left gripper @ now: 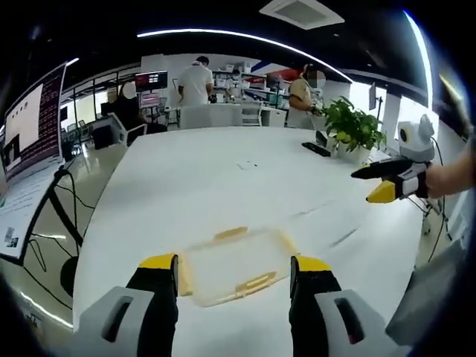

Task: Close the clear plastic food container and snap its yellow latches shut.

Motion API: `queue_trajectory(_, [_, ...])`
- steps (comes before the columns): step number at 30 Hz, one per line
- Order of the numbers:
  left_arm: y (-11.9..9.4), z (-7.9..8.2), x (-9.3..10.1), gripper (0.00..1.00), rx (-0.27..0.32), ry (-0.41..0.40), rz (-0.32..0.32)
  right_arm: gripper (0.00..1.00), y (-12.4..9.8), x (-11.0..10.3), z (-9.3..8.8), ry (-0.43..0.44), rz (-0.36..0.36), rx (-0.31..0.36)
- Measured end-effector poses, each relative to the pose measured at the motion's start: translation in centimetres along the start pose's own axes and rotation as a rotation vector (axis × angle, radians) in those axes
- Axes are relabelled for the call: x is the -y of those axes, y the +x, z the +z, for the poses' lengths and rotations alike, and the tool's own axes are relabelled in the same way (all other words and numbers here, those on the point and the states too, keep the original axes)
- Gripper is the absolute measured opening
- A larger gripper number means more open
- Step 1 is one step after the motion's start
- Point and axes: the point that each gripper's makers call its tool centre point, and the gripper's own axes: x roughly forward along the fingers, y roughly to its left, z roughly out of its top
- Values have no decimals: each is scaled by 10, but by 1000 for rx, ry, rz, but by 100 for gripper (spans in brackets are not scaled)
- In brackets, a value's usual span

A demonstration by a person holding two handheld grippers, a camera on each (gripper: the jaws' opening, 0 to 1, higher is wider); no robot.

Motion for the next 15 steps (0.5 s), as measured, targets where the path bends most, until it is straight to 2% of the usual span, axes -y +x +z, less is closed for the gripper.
queue_trajectory(4, [4, 4, 2, 57, 4, 32, -44, 66, 7, -4, 4, -27, 33, -11])
queue_trajectory(12, [13, 6, -2, 56, -26, 83, -112, 65, 22, -14, 3, -98, 118, -54])
queue_trajectory(15, [18, 4, 0, 57, -46, 81, -182, 64, 29, -18, 3, -134, 159, -75])
